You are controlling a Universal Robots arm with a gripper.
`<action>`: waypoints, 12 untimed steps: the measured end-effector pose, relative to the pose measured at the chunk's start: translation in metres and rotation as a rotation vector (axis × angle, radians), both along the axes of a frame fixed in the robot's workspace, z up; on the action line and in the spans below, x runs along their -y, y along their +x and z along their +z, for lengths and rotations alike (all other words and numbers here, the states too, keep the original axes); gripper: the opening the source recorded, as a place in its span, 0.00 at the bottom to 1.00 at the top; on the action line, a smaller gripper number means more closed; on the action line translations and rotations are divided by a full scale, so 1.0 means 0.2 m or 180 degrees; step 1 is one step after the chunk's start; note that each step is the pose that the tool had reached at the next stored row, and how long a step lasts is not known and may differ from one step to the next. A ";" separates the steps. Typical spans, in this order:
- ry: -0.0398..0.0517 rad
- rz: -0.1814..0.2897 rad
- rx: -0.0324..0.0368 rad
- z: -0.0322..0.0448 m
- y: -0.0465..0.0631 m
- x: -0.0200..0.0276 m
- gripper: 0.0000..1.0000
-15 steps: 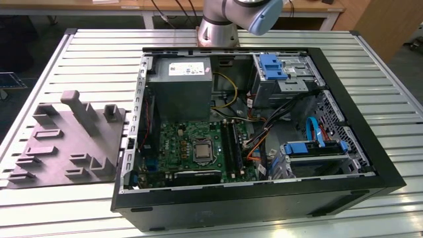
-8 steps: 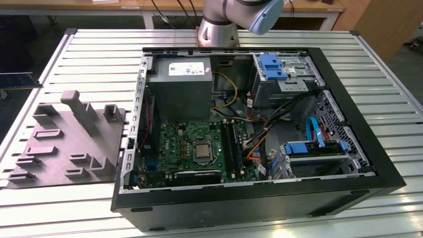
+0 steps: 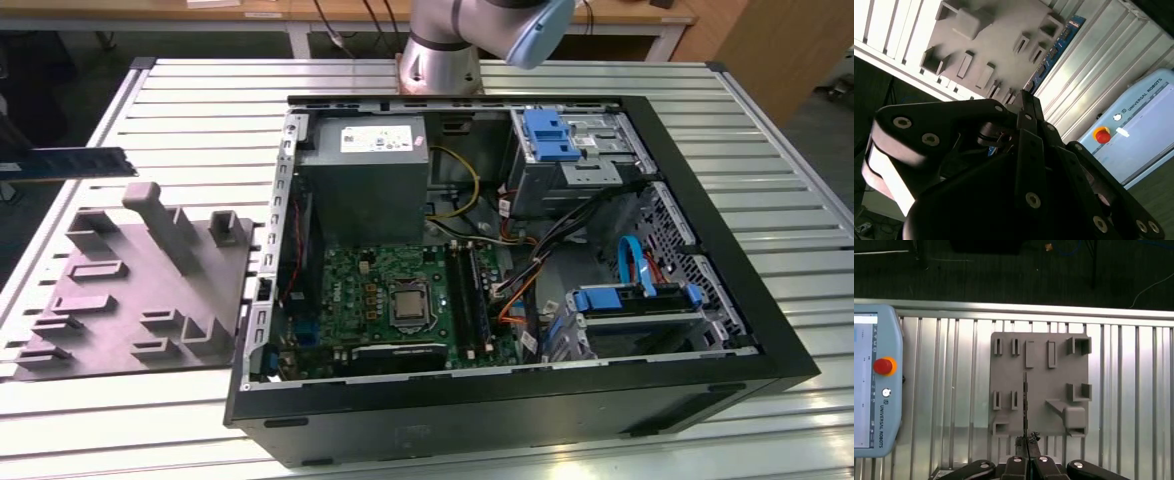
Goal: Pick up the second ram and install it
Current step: 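Pick up the second ram and move it above second insertion slot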
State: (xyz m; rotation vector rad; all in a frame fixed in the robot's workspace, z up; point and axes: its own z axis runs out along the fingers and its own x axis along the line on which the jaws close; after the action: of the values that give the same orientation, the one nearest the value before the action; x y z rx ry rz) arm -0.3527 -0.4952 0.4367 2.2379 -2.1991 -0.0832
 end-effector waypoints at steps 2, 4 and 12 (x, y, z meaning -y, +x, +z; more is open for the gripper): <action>0.0000 0.0000 -0.0003 -0.001 0.04 0.000 0.11; 0.0000 0.0000 -0.0005 -0.001 0.08 0.000 0.11; 0.0000 0.0000 -0.0008 -0.002 0.20 0.000 0.11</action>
State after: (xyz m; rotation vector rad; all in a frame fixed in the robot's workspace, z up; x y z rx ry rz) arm -0.3119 -0.4951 0.4363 2.2366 -2.1980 -0.0860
